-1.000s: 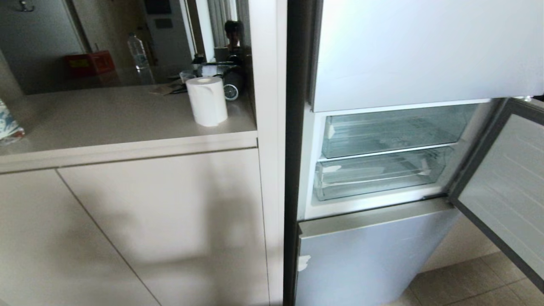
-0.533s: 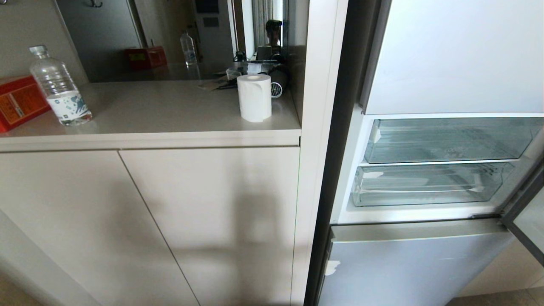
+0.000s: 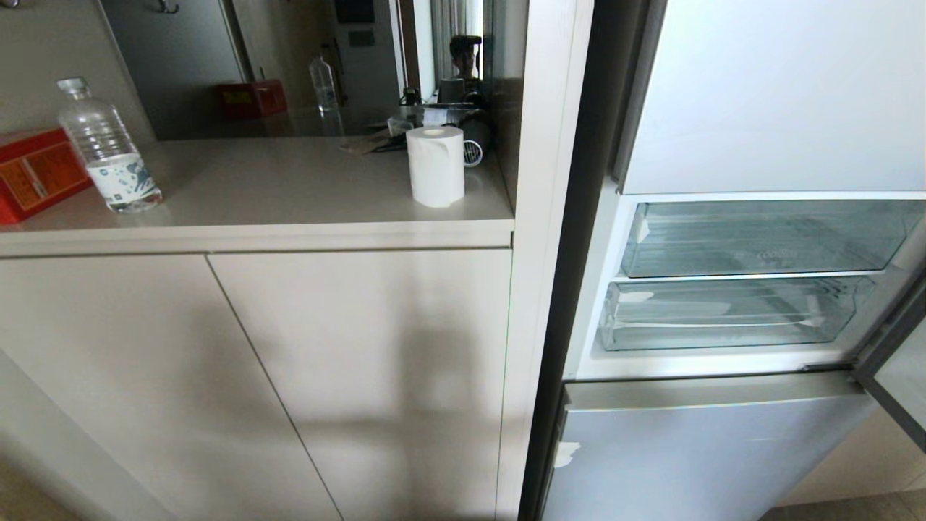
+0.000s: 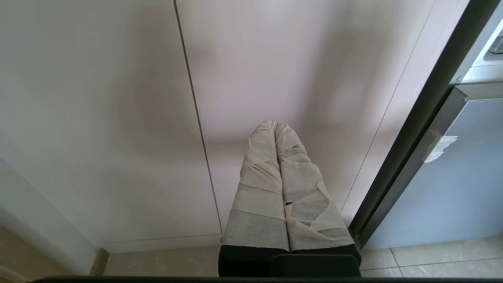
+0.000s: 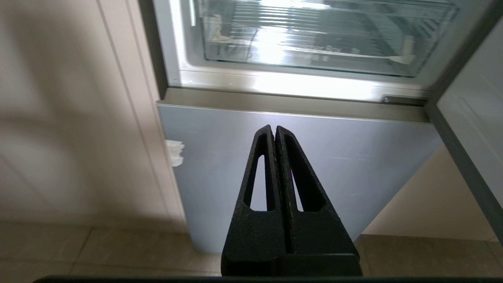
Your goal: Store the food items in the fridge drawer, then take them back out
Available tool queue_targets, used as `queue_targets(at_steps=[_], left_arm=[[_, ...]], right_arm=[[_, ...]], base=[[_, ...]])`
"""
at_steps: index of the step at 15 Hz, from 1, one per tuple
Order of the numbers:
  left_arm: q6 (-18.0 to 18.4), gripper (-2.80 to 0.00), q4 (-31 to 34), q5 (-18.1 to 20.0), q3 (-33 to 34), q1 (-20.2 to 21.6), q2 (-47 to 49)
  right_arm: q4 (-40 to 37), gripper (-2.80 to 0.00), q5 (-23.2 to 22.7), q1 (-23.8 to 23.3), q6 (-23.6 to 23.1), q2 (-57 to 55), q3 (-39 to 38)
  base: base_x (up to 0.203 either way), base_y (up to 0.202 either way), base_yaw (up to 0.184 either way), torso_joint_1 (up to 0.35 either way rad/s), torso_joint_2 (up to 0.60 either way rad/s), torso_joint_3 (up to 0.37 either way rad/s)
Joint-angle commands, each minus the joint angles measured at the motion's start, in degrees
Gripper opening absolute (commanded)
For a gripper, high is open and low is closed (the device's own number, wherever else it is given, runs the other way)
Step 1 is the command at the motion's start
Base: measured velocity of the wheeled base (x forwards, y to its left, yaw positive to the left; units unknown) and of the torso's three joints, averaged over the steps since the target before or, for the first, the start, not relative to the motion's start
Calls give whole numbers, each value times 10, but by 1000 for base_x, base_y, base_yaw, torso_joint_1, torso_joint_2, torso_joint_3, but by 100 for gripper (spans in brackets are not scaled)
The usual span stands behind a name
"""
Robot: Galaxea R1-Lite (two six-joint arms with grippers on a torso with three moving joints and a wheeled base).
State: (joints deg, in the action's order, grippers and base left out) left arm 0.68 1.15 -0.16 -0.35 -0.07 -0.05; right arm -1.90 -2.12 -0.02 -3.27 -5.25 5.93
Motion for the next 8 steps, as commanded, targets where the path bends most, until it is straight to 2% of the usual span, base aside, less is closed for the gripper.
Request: queue_targets(at_steps=[1,4,8], left_arm=[[0,-280,0,0,0,0,0],[0,-280,0,0,0,0,0],[0,-280,0,0,0,0,0]], right_arm=[[2,-280,-3,0,13,-127,61],[24,-280,-11,1,54,-312,115],[160,-280,-48,4,84,-588,137]], base=[[0,0,0,0,0,0],[0,0,0,0,0,0],[0,0,0,0,0,0]])
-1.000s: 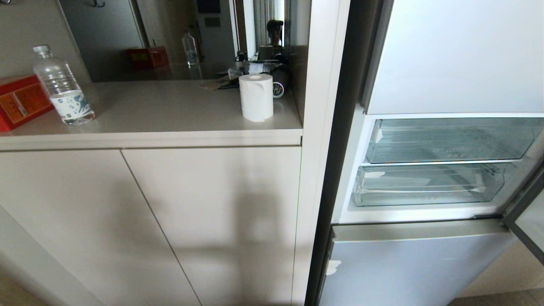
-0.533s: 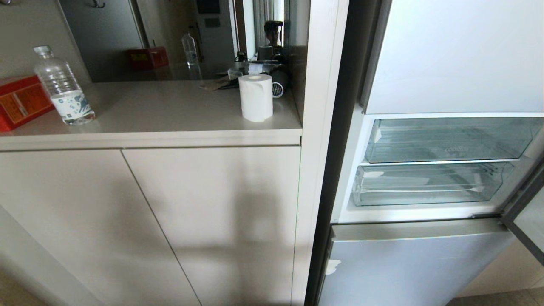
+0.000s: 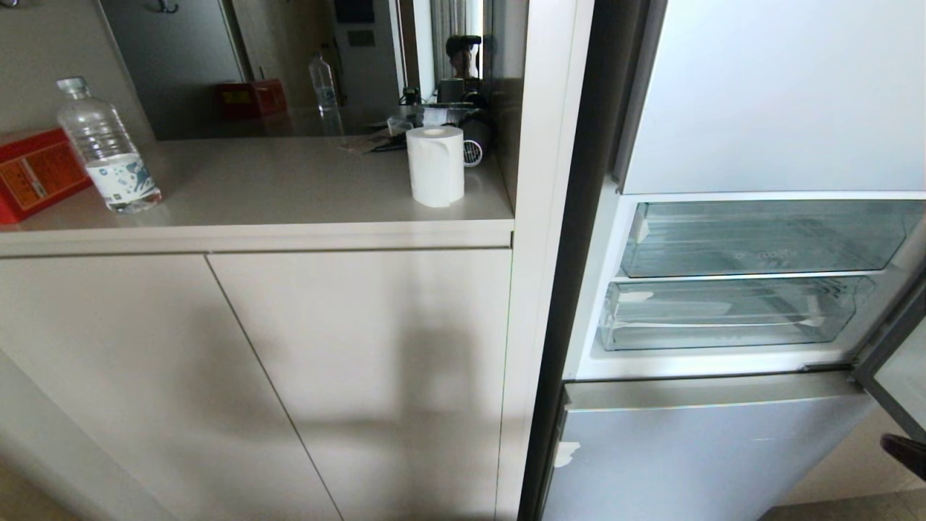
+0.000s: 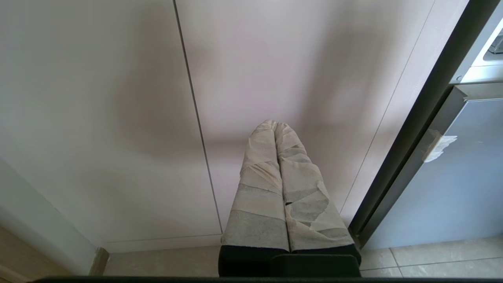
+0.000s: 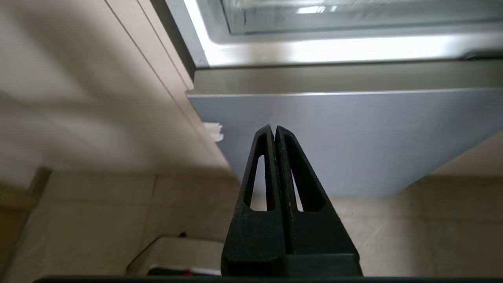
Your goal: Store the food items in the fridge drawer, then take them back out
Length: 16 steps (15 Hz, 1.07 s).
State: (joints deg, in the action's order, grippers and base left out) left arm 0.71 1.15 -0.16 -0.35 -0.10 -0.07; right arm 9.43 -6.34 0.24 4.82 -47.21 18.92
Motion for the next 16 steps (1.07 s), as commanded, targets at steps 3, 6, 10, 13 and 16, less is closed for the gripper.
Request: queue_targets(at_steps=[3,6,10,13,16], left_arm=[[0,-280,0,0,0,0,1],[0,-280,0,0,0,0,1],[0,-280,0,0,0,0,1],[0,-280,0,0,0,0,1],[0,-280,0,0,0,0,1]], right_arm=[[188,0,-20,22,14,-336,13],[336,0,-27,54,18,-444,14],[534,0,-26,76,16,-550,7],[605,0,4,99,10,-607,21],[610,0,38,105,6,-662,72]], base=[[0,0,0,0,0,0],[0,0,0,0,0,0],[0,0,0,0,0,0],[0,0,0,0,0,0],[0,0,0,0,0,0]])
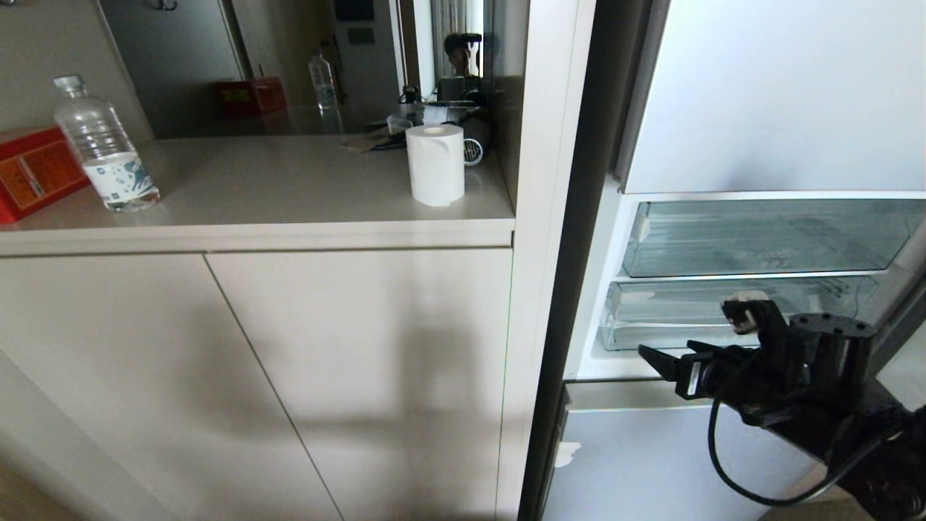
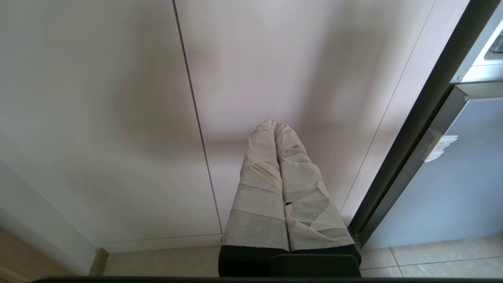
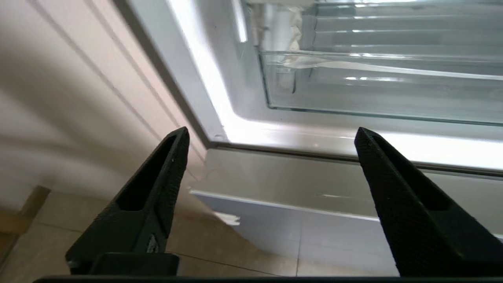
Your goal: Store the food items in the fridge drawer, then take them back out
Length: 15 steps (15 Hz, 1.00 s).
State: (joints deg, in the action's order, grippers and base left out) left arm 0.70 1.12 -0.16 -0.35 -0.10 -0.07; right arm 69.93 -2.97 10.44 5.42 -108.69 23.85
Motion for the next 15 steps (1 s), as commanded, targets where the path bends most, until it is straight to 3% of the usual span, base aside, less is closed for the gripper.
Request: queue_targets(at_steps=[1,6,15], left_arm=[[0,-280,0,0,0,0,1],[0,-280,0,0,0,0,1],[0,-280,0,0,0,0,1]], right_arm=[[5,0,7,3,-1,-61,36],[5,0,23,4,-13,-119,121],[4,0,54,3,-19,-125,171]], base=[[0,0,0,0,0,0],[0,0,0,0,0,0],[0,0,0,0,0,0]])
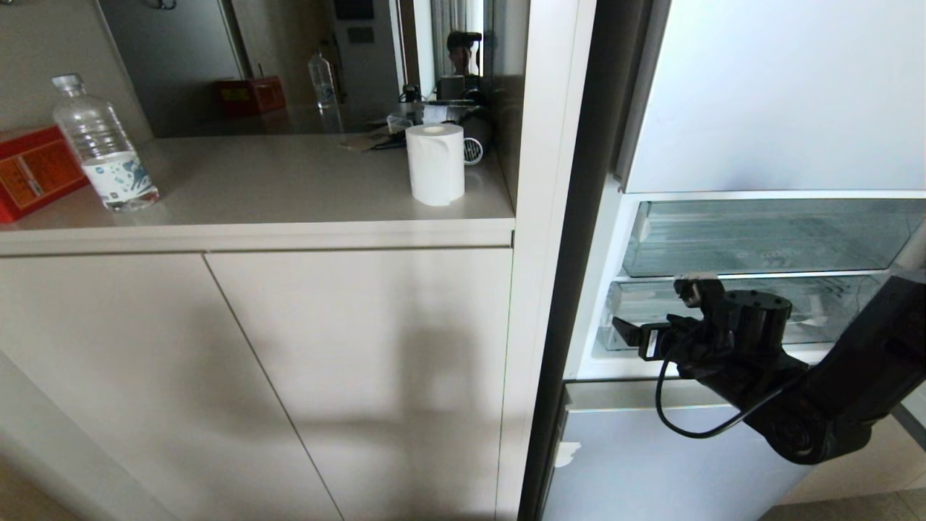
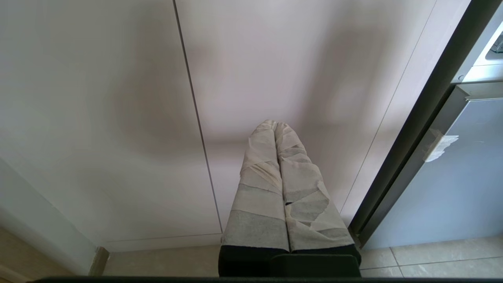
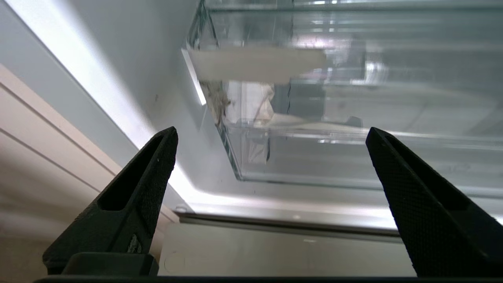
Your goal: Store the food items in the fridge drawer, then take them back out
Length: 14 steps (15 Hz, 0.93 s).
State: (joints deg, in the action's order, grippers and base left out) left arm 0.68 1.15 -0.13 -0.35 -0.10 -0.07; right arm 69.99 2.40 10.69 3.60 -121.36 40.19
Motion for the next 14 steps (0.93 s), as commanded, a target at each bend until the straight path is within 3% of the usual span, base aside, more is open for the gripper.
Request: queue_targets(at_steps=[1,14], left_arm=[[0,-280,0,0,0,0,1],[0,-280,0,0,0,0,1]], right_arm=[[2,0,1,0,-3,0,14],[2,0,19,22,-3,-34,51]], base=[[0,0,0,0,0,0],[0,0,0,0,0,0]])
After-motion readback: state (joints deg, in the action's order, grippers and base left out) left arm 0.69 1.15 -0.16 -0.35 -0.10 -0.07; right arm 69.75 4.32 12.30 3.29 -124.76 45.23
